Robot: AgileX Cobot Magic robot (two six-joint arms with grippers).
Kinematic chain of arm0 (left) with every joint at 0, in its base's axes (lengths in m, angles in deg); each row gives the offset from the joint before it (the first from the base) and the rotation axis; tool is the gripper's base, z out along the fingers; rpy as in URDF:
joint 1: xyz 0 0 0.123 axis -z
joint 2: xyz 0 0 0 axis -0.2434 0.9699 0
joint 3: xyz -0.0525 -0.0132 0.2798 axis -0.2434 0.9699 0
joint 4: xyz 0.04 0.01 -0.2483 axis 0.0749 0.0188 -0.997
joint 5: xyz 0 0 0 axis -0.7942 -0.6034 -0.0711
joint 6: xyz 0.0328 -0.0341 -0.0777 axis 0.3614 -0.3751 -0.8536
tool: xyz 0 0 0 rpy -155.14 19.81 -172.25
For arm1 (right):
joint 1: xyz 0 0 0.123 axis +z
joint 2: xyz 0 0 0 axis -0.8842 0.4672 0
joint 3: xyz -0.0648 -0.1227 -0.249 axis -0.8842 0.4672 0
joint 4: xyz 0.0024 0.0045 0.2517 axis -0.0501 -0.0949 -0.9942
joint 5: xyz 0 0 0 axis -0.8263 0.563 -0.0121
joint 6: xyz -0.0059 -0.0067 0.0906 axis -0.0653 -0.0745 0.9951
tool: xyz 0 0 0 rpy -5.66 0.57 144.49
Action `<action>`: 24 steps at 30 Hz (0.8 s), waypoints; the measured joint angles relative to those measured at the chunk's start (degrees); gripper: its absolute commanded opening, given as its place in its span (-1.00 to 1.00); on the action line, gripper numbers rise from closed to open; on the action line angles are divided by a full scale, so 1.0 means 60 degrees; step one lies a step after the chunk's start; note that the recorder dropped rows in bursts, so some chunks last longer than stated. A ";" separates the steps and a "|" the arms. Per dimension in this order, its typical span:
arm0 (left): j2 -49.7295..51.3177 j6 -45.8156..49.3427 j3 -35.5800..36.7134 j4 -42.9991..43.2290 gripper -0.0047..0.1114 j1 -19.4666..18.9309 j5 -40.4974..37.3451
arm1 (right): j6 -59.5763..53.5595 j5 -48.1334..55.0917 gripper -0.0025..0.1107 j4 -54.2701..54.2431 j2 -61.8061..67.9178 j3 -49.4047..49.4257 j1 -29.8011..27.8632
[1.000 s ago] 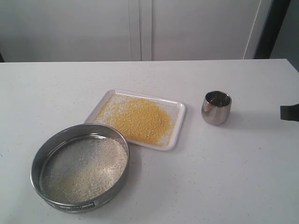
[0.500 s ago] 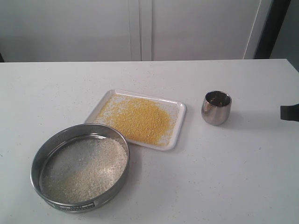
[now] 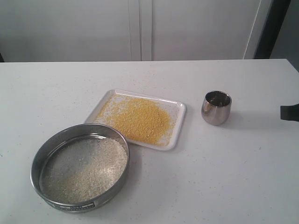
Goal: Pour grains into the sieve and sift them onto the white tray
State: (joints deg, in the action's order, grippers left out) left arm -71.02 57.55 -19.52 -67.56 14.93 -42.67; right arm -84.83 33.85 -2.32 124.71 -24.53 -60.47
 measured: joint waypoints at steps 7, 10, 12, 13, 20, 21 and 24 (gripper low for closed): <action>0.0000 0.0000 0.0000 0.0000 -0.92 0.0000 0.0000 | 0.0000 0.0000 -0.96 0.0000 0.0000 0.0000 0.0000; 0.0000 0.0000 0.0000 0.0000 -0.92 0.0000 0.0000 | 0.0000 0.0000 -0.96 0.0000 -0.0017 0.0000 0.0000; 0.0000 0.0000 0.0000 0.0000 -0.92 0.0000 0.0000 | -0.0021 0.0000 -0.96 0.0000 -0.0097 0.0000 0.0000; 0.0000 0.0000 0.0000 0.0000 -0.92 0.0000 0.0000 | -0.0057 0.0000 -0.96 0.0000 -0.0196 0.0000 0.0000; 0.0000 0.0000 0.0000 0.0000 -0.92 0.0000 0.0000 | -0.0256 0.0041 -0.96 -0.0034 -0.2155 0.0000 0.0000; 0.0000 0.0000 0.0000 0.0000 -0.92 0.0000 0.0000 | -0.0256 0.0048 -0.96 -0.0026 -0.2457 0.0000 0.0000; 0.0000 0.0000 0.0000 0.0000 -0.92 0.0000 0.0000 | -0.0316 0.0048 -0.96 -0.0040 -0.3342 0.0000 0.0059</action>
State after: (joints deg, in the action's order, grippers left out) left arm -71.02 57.55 -19.52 -67.56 14.93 -42.67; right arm -86.73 34.14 -2.56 104.65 -24.53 -60.11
